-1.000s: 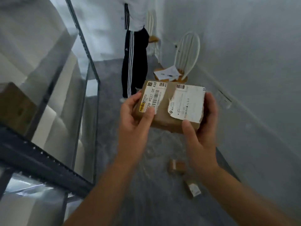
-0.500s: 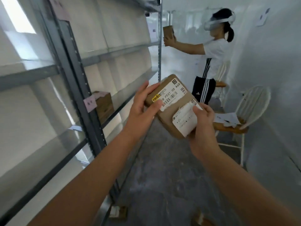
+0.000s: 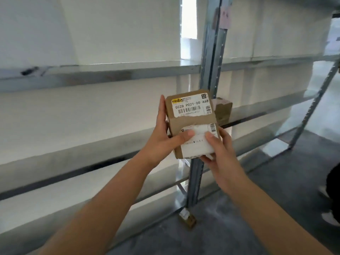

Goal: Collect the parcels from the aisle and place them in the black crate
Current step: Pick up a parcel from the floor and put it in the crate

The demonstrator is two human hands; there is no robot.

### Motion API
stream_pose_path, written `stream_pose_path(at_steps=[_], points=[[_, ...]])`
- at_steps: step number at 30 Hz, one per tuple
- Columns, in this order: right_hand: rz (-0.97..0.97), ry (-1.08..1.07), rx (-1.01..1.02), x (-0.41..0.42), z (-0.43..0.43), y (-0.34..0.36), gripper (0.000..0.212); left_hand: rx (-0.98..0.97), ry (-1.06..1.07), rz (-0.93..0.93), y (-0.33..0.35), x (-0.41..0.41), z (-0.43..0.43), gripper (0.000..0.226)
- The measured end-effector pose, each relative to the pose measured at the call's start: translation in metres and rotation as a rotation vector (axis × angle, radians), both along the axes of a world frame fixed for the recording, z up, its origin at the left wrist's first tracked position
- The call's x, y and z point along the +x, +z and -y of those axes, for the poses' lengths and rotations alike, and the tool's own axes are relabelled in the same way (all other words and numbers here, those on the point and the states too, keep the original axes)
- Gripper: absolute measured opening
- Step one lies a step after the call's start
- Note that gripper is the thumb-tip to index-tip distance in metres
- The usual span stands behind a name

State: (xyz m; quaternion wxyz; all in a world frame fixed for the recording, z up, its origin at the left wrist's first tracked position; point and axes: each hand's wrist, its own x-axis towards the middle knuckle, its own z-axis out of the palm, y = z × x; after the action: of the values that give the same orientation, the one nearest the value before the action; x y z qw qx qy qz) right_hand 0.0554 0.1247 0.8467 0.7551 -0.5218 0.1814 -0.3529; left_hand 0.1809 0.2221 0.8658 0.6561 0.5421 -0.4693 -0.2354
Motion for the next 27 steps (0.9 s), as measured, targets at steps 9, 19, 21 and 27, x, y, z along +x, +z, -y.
stream_pose_path(at_steps=[9,19,21,27], points=[[-0.091,0.511,-0.335,0.132,-0.162,0.000,0.067,-0.049,0.442,-0.098,0.002,0.070,-0.214,0.083],[0.025,1.100,-0.396,0.262,-0.464,-0.031,0.078,-0.085,0.962,-0.186,-0.025,0.115,-0.527,0.084],[0.037,1.209,-0.391,0.277,-0.514,-0.040,0.075,-0.102,1.067,-0.207,-0.033,0.117,-0.575,0.083],[0.100,1.505,-0.410,0.316,-0.636,-0.058,0.059,-0.141,1.342,-0.223,-0.048,0.111,-0.680,0.078]])
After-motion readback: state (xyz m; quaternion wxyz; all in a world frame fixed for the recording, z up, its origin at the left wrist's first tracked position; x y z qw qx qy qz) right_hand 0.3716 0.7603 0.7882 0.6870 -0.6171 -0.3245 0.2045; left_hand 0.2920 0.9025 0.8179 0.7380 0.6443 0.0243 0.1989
